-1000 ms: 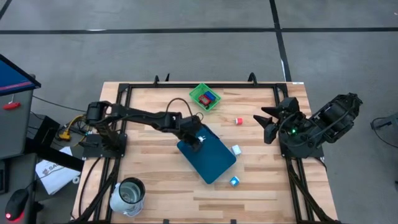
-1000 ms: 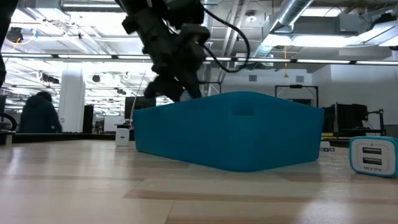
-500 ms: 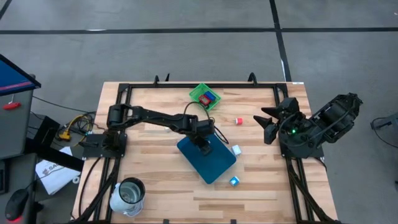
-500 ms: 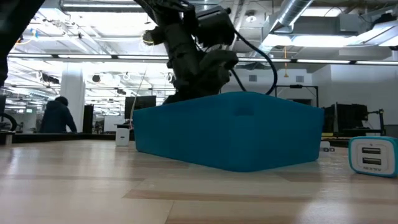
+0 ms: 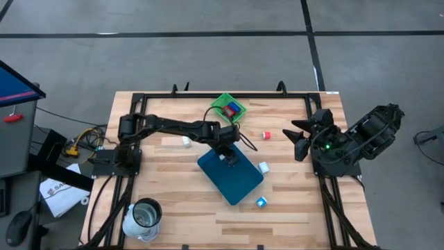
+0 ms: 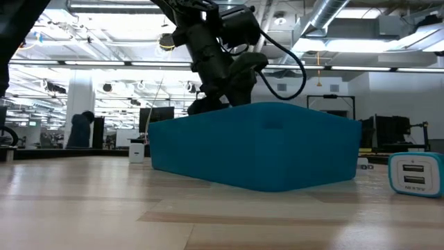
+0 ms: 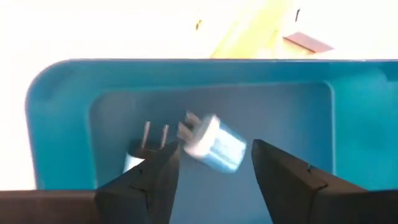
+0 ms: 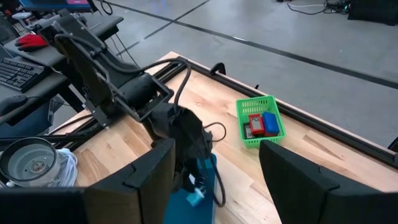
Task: Pick & Place Office items
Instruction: Put the pink charger adapter into the blue bin
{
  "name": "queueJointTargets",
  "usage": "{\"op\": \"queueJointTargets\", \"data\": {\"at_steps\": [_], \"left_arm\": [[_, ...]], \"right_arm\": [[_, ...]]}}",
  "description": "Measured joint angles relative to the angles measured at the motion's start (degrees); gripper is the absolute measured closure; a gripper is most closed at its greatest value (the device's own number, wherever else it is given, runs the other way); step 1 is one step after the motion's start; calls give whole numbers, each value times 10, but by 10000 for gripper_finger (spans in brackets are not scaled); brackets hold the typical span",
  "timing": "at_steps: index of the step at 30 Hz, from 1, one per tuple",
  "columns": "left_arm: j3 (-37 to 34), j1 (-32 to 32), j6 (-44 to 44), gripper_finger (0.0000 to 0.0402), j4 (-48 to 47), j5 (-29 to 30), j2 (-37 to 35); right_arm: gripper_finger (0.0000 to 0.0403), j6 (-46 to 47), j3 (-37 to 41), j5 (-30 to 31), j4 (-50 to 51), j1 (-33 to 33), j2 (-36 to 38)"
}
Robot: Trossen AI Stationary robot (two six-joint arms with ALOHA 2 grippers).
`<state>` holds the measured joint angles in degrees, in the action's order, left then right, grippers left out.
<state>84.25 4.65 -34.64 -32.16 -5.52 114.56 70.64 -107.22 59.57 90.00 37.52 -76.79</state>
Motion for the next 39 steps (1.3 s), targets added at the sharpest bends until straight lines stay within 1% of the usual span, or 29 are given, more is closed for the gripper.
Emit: {"op": "queueJointTargets", "data": {"at_steps": [9,11,14,17,20,22,26,29,32,34,36,39], "left_arm": [[0,0,32,237,7,-10,-23],[0,-3,48,241,14,-11,-37],[1,-8,93,241,49,-12,-59],[0,-16,174,232,89,-13,-75],[1,-27,279,219,139,11,-91],[1,-29,317,205,172,26,-91],[0,-15,328,173,210,28,-85],[0,0,328,153,173,33,-92],[-1,21,326,147,115,52,-120],[-15,37,329,149,102,54,-150],[-41,50,343,153,86,58,-188],[-84,57,372,159,82,77,-252]], "right_arm": [[178,-1,0,-9,0,0,0],[178,-1,0,-10,0,0,0],[178,-1,0,-11,0,0,0],[178,-1,0,-13,0,1,0],[178,2,0,-13,0,11,0],[178,9,0,-12,0,19,0],[178,18,0,-13,0,30,0],[178,23,8,-20,0,34,-1],[178,24,48,-61,0,19,6],[178,8,89,-100,-1,-5,21],[178,-26,140,-152,0,-40,40],[178,-104,226,-229,0,-98,76]]}}
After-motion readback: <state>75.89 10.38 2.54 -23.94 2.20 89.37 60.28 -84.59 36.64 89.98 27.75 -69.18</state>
